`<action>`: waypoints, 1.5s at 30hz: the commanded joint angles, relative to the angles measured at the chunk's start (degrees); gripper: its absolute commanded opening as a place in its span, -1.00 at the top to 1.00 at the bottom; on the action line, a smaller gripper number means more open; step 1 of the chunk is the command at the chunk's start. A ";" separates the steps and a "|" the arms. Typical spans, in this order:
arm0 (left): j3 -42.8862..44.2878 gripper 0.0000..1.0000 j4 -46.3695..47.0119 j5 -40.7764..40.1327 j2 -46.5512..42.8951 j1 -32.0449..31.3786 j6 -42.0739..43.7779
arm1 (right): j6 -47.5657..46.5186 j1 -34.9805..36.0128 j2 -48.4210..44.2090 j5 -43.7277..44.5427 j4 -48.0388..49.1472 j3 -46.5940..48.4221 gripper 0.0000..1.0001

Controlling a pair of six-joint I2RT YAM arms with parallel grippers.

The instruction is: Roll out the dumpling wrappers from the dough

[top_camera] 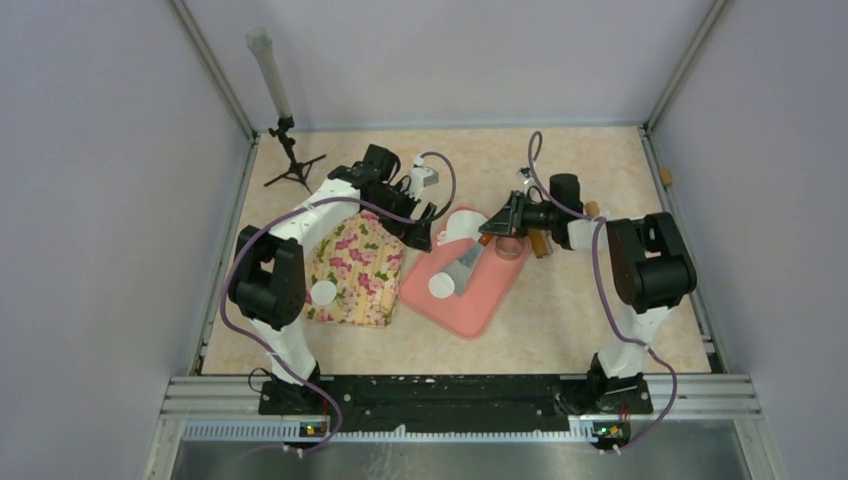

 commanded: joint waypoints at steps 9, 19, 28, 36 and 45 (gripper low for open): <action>-0.51 -0.97 0.44 0.12 -3.26 0.11 1.18 | 4.85 0.81 2.00 -3.82 7.23 0.05 1.00; -0.74 -0.98 0.57 0.14 -3.26 0.19 1.22 | -4.29 1.13 -2.71 3.73 -0.98 1.77 1.00; -0.78 -0.97 0.69 0.29 -3.18 0.21 1.03 | -6.73 4.88 -0.13 2.58 -4.42 2.60 1.00; -0.84 -0.97 0.82 0.40 -2.91 0.19 1.09 | -2.28 5.18 2.73 -1.22 -1.08 2.49 1.00; -0.66 -0.97 0.49 0.21 -2.44 0.24 1.27 | 10.05 1.97 2.06 -7.47 10.47 1.90 1.00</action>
